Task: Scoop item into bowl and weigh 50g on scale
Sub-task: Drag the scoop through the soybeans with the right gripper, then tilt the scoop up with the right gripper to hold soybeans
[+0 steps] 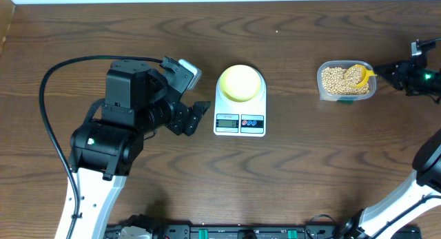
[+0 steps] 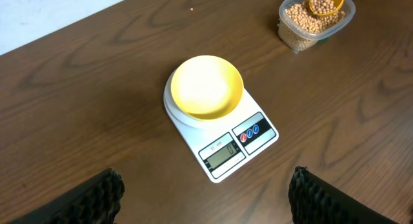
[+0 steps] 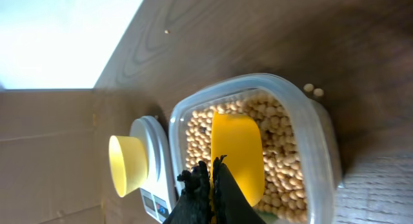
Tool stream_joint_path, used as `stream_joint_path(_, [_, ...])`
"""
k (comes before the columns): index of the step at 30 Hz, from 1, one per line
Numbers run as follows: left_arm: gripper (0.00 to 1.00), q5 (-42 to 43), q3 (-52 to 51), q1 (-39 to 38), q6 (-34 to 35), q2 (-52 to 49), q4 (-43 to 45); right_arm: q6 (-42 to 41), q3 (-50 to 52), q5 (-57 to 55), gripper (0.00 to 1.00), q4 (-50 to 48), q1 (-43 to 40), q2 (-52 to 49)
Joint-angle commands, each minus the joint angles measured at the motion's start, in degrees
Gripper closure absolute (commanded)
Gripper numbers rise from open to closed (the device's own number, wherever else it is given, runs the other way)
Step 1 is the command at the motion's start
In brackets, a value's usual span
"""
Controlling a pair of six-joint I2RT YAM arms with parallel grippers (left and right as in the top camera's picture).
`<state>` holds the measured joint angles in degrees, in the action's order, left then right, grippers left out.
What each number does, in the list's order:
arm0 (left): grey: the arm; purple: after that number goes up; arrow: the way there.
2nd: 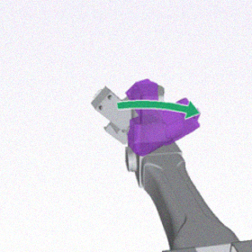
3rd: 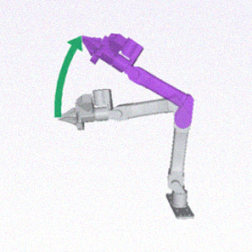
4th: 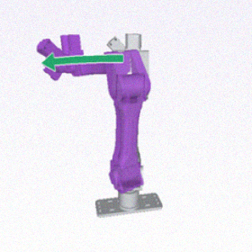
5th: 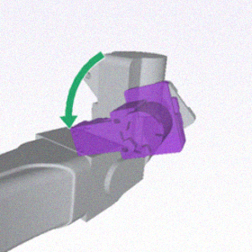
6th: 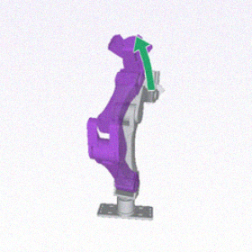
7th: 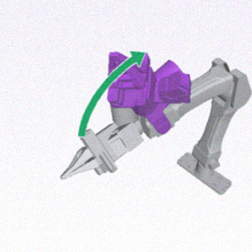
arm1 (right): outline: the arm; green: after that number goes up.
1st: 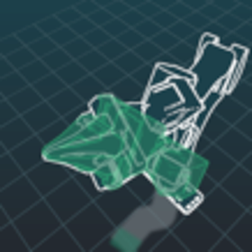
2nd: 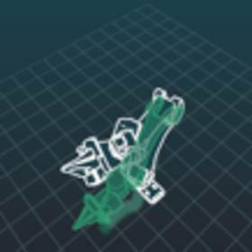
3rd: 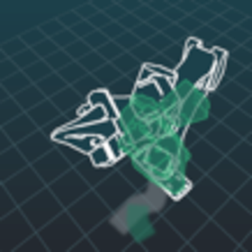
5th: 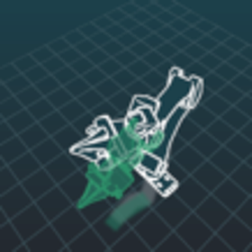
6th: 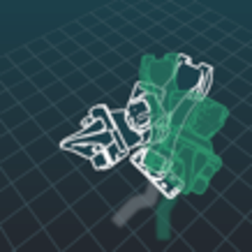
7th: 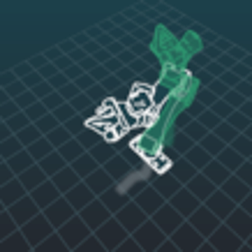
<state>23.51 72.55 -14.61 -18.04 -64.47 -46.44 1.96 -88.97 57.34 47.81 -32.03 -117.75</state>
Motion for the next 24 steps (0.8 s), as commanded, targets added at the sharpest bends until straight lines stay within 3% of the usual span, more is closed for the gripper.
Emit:
stream_joint_path(1, [0.16, 0.5, -0.2, 0.3, -0.5, 0.0, -0.1, 0.4, 0.3, 4.8, 0.99, -0.6, -0.3, -0.4])
stream_joint_path(24, [0.16, 0.5, -0.2, 0.3, -0.5, 0.0, -0.1, 0.5, 0.3, 10.4, 0.99, -0.9, -0.4, -0.4])
